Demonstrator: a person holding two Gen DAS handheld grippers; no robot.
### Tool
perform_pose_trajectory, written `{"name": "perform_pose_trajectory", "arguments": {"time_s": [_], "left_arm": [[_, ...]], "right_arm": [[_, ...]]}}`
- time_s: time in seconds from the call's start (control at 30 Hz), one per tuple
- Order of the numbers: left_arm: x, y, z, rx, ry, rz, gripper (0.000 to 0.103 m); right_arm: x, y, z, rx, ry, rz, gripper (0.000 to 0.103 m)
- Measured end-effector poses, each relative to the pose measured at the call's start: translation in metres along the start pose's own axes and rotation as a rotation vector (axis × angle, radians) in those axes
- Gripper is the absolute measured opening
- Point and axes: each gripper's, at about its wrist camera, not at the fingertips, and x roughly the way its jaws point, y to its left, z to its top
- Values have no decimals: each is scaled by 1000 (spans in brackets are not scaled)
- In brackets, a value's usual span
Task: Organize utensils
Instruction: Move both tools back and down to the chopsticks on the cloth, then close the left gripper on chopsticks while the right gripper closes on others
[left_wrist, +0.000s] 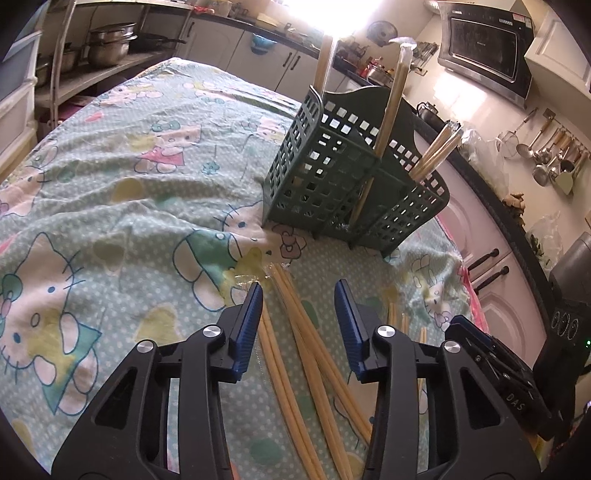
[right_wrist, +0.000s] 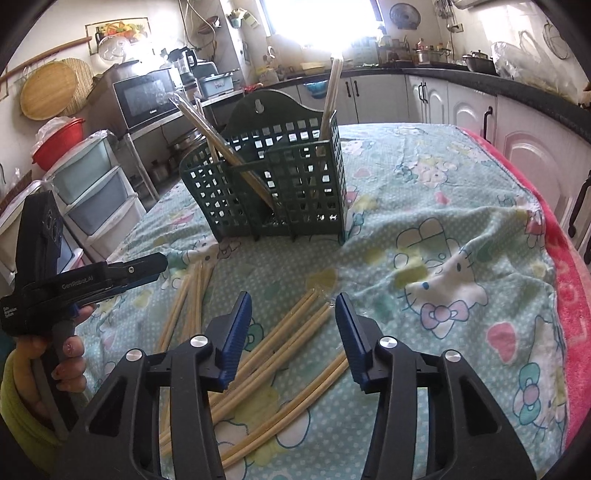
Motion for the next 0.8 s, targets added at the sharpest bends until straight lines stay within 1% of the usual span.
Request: {"name": "perform_pose_trajectory", "arguments": {"time_s": [0.07,0.27,0.47,0.6,0.8], "left_arm": [[3,0,0,4,6,4,29],[15,0,3,3,30,15,25],[25,2,8,5,49,17,25],[33,2,6,10,71,17,25],[43,2,8,11,86,25,25]], "right_arm": [[6,0,2,-1,14,8,41],[31,-3,9,0,72,14,40],[60,-9,16,-11,141,-25,40],[72,-17,17,3,174,-20,40],[78,-20,18,8,178,-22,27]]}}
